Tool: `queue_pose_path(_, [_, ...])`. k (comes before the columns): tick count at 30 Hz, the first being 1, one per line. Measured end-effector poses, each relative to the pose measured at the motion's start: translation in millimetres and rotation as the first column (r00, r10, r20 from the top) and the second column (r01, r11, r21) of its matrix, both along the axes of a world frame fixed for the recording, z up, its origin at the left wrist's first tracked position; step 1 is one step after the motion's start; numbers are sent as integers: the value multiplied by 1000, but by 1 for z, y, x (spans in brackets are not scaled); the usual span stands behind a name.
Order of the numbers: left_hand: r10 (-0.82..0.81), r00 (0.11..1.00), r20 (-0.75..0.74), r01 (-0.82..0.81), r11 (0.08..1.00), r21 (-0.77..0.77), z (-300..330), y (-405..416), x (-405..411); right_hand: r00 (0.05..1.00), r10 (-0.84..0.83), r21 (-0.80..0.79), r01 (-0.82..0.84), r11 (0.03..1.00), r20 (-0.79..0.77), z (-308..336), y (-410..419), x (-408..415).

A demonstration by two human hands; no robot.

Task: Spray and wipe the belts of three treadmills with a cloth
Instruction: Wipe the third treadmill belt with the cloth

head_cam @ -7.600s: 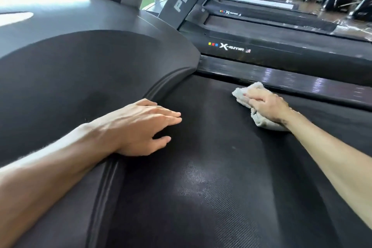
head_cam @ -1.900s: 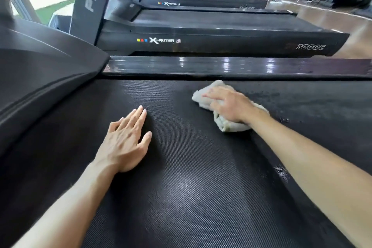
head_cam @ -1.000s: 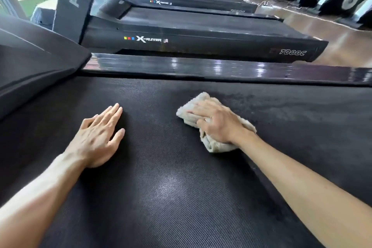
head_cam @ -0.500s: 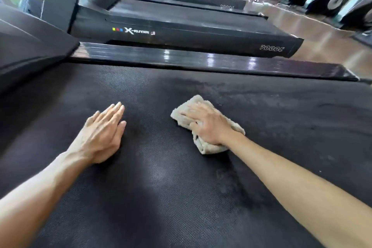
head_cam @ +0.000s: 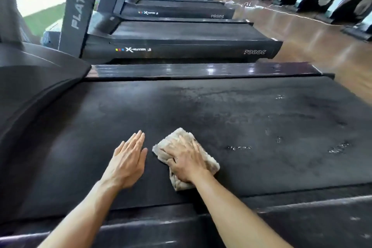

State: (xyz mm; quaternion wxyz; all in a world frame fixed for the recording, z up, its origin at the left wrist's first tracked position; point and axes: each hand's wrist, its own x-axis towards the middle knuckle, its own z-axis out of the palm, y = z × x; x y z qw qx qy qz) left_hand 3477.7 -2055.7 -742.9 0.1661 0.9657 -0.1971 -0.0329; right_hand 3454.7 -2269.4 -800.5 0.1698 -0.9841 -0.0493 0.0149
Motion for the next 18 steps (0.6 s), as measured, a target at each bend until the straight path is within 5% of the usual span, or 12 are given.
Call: queue_pose_path(18, [-23,999,44,23,1000,-7,64,-8,-79,957,-72,-146,31,989,-280,48,15,-69])
